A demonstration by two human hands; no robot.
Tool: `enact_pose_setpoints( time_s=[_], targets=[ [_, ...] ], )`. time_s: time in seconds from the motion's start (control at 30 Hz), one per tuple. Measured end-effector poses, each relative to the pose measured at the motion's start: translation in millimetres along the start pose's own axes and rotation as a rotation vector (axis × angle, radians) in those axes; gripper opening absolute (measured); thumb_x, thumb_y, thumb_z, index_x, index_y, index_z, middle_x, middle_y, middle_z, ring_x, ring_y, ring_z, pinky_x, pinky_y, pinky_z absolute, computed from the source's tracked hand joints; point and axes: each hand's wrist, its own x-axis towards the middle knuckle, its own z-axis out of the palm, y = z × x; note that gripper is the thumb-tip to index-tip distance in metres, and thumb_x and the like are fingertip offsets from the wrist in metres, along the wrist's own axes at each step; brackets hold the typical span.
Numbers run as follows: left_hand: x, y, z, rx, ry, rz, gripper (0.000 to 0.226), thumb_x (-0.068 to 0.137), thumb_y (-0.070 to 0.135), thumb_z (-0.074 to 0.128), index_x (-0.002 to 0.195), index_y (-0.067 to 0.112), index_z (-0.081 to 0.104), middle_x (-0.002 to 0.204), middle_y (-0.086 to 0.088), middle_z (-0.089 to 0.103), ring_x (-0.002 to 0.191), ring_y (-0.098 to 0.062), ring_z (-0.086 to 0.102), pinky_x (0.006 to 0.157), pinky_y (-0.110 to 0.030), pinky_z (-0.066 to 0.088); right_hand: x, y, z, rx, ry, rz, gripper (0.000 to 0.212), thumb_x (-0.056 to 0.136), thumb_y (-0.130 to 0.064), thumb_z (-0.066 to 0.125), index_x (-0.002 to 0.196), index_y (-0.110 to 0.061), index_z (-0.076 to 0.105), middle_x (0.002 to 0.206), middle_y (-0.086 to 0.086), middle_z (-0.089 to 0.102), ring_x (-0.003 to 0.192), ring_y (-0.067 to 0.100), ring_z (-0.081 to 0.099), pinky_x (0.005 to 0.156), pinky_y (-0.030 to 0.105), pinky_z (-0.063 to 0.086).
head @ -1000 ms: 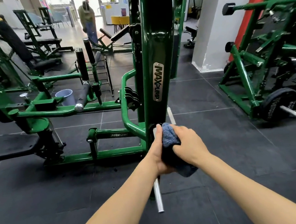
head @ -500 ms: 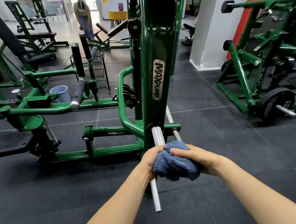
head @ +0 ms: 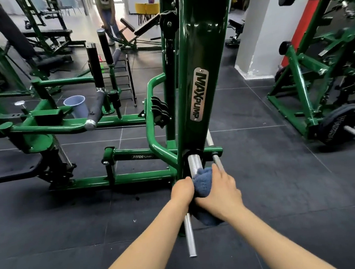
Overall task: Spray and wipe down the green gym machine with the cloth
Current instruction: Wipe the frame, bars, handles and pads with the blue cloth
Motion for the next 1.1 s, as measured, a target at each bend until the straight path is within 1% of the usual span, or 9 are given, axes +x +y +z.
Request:
enact_pose_setpoints(
  time_s=[0.07, 0.23, 0.33, 0.47, 0.6, 0.77, 0.9, 1.03, 1.1],
  targets=[
    [15, -2, 8, -0.108, 0.025, -0.032, 0.043, 0.102, 0.023, 0.035, 0.125, -0.006, 0.058, 0.128, -0.022, 0.058, 0.12, -0.035, 0.055, 0.1, -0.036, 0.044, 14, -6, 12, -0.122, 0.01, 0.028, 0.096, 0.075, -0.047, 0.063, 0.15, -0.017, 0.012, 0.147, 0.003, 0.032, 0.135, 0.024, 0.031, 0.101, 0.044, 0.038],
    [41, 2, 3, -0.242, -0.048, -0.119, 0.039, 0.097, 0.03, 0.049, 0.113, -0.001, 0.066, 0.108, -0.017, 0.068, 0.097, -0.031, 0.064, 0.084, -0.036, 0.05, 52, -27, 24, -0.286, 0.136, 0.017, 0.046, 0.082, -0.033, 0.058, 0.121, -0.012, 0.043, 0.123, 0.006, 0.056, 0.116, 0.025, 0.05, 0.093, 0.038, 0.042],
    [49, 11, 2, -0.214, -0.065, -0.105, 0.041, 0.101, 0.034, 0.037, 0.11, 0.006, 0.064, 0.116, -0.017, 0.065, 0.109, -0.032, 0.06, 0.098, -0.04, 0.048, 77, -34, 27, -0.291, 0.183, 0.002, 0.033, 0.09, -0.033, 0.054, 0.114, -0.011, 0.045, 0.118, 0.007, 0.06, 0.113, 0.025, 0.054, 0.09, 0.037, 0.043],
    [54, 16, 1, -0.229, -0.053, -0.102, 0.047, 0.102, 0.039, 0.026, 0.117, 0.012, 0.061, 0.125, -0.013, 0.061, 0.115, -0.029, 0.056, 0.102, -0.041, 0.045, 108, -41, 23, -0.235, 0.251, 0.032, 0.042, 0.083, -0.04, 0.061, 0.109, -0.011, 0.046, 0.112, 0.007, 0.063, 0.108, 0.025, 0.058, 0.086, 0.036, 0.046],
    [67, 6, 4, -0.299, -0.079, -0.178, 0.056, 0.101, 0.046, 0.028, 0.108, 0.004, 0.065, 0.11, -0.019, 0.067, 0.1, -0.034, 0.066, 0.088, -0.049, 0.055, 126, -52, 22, -0.216, 0.263, 0.126, 0.047, 0.081, -0.037, 0.062, 0.113, -0.008, 0.044, 0.115, 0.012, 0.059, 0.108, 0.03, 0.056, 0.086, 0.039, 0.046],
    [67, -1, 10, -0.381, -0.116, -0.19, 0.053, 0.101, 0.046, 0.029, 0.112, 0.007, 0.062, 0.114, -0.017, 0.066, 0.107, -0.033, 0.062, 0.095, -0.047, 0.051, 133, -47, 24, -0.212, 0.252, 0.134, 0.051, 0.082, -0.044, 0.062, 0.113, -0.009, 0.043, 0.113, 0.012, 0.061, 0.107, 0.031, 0.057, 0.081, 0.038, 0.046],
    [54, -5, 7, -0.452, -0.213, -0.232, 0.045, 0.099, 0.053, 0.032, 0.102, 0.017, 0.059, 0.104, -0.01, 0.068, 0.102, -0.03, 0.065, 0.095, -0.045, 0.051, 129, -34, 10, -0.124, 0.107, 0.099, 0.053, 0.078, -0.051, 0.065, 0.101, -0.012, 0.037, 0.109, 0.009, 0.063, 0.102, 0.032, 0.062, 0.076, 0.036, 0.047],
    [46, -17, 5, -0.488, -0.244, -0.233, 0.038, 0.095, 0.048, 0.044, 0.1, 0.016, 0.063, 0.106, -0.014, 0.07, 0.102, -0.033, 0.066, 0.097, -0.048, 0.049, 99, -19, 5, -0.094, -0.011, 0.09, 0.056, 0.076, -0.055, 0.065, 0.099, -0.015, 0.033, 0.111, 0.007, 0.061, 0.104, 0.03, 0.061, 0.073, 0.033, 0.043],
    [45, -21, 2, -0.495, -0.214, -0.248, 0.037, 0.095, 0.045, 0.043, 0.088, 0.014, 0.06, 0.088, -0.012, 0.068, 0.084, -0.029, 0.066, 0.086, -0.038, 0.052, 81, -13, 7, -0.076, -0.033, 0.089, 0.059, 0.077, -0.054, 0.065, 0.111, -0.014, 0.037, 0.114, 0.007, 0.061, 0.106, 0.03, 0.06, 0.074, 0.034, 0.043]
  ],
)
